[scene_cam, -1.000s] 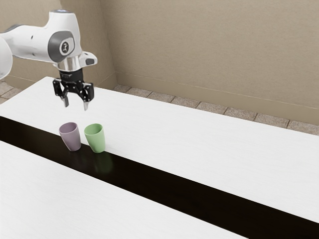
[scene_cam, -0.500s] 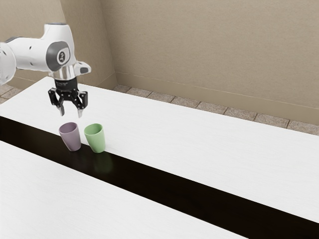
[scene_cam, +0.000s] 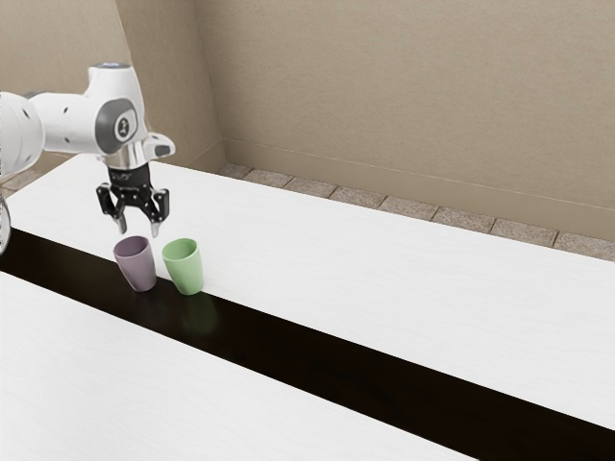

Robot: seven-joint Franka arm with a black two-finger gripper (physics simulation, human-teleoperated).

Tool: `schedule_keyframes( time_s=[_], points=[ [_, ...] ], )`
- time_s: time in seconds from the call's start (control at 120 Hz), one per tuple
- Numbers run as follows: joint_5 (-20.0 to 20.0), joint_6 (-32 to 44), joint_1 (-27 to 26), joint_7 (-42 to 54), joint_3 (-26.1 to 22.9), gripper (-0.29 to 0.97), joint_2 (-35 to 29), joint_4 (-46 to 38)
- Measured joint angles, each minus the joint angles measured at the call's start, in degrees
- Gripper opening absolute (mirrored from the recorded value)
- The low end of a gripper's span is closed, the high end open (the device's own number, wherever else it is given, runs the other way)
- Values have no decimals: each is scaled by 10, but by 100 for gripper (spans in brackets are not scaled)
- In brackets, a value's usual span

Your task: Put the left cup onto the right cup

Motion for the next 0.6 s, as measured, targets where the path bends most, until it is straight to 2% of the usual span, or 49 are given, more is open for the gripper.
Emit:
schedule_keyframes(
  time_s=[0.6],
  points=[
    [-16, 9, 16, 27, -1, 45, 45, 38]
  ],
)
